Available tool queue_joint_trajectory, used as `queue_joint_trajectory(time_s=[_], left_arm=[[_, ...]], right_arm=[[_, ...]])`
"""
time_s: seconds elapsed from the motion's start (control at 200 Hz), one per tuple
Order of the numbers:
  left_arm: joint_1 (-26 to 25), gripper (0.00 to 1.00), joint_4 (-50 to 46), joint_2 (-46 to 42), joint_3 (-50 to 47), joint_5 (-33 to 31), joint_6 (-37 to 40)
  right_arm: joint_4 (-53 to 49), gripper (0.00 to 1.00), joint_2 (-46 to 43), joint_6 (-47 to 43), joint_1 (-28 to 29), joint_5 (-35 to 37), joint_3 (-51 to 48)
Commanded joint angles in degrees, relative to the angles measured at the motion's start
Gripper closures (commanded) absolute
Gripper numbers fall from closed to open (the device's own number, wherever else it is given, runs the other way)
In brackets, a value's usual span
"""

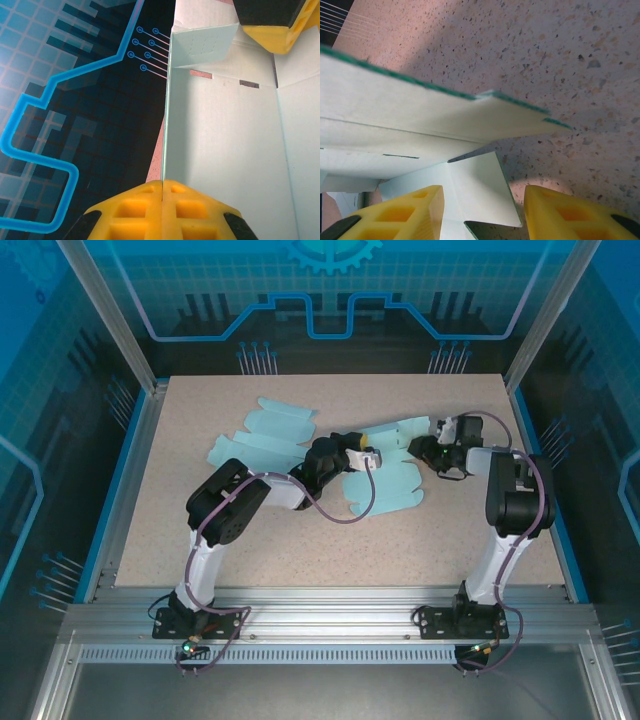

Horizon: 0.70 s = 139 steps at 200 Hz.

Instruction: Fold the paper box

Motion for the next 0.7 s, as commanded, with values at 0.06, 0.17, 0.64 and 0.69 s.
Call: queue_joint_trajectory(time_s=[0.06, 0.17, 0.64, 0.69], left_arm=[[0.25, 1.00, 1.15, 0.19, -0.63, 1.73, -1.74], [0.26, 1.00, 0.84, 0.39, -0.55, 1.71, -1.63], [-0.31, 1.00, -0.22, 1.56, 0.87, 0.99, 0.82], [-0.52, 1.00, -0.17, 2.08, 1.13, 0.58, 1.88]], right_arm=[[1.27, 0.54, 0.60, -0.38, 1.06, -0.09, 1.37], [3.63, 0.60, 0.39, -0.12, 1.51, -1.98, 1.24], [4.59, 0.73, -3.28, -0.53, 5.26, -1.75, -0.01], [5.28, 0.74, -2.98, 0.07, 5.60, -1.60, -0.24]])
